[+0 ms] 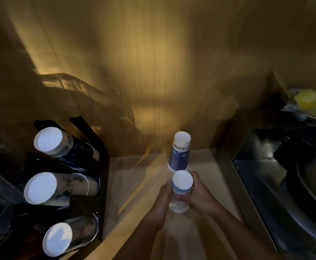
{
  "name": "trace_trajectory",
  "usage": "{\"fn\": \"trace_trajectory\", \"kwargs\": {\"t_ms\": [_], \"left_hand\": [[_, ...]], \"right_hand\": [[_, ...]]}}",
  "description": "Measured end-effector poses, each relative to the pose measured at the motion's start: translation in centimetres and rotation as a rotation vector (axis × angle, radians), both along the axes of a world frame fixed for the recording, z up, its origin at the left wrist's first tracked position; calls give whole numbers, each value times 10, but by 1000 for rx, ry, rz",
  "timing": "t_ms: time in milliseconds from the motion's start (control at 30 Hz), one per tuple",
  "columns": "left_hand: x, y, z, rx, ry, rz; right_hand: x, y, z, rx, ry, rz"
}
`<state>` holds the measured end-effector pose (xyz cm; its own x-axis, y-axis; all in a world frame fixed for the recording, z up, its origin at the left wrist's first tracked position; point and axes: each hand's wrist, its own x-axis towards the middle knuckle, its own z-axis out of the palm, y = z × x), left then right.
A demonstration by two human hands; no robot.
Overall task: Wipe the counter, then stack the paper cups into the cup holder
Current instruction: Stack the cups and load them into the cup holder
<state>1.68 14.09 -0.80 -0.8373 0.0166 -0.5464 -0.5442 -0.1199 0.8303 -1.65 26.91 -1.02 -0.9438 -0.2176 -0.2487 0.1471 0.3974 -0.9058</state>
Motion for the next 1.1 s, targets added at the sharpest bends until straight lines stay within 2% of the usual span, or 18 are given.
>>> {"fn": "trace_trajectory", "kwargs": {"t_ms": [300,467,600,1100], "left_hand": [[15,-2,-11,48,-41,110],[14,-6,-5,-7,-48,190],[10,-18,5,44,-62,242],[58,-95,118,-58,342,601]], "right_hand": [[7,0,-3,-39,19,46],[3,-2,13,-55,53,62],[-4,-6,36,-110,98,81],[0,-78,148,-423,381,197]]}}
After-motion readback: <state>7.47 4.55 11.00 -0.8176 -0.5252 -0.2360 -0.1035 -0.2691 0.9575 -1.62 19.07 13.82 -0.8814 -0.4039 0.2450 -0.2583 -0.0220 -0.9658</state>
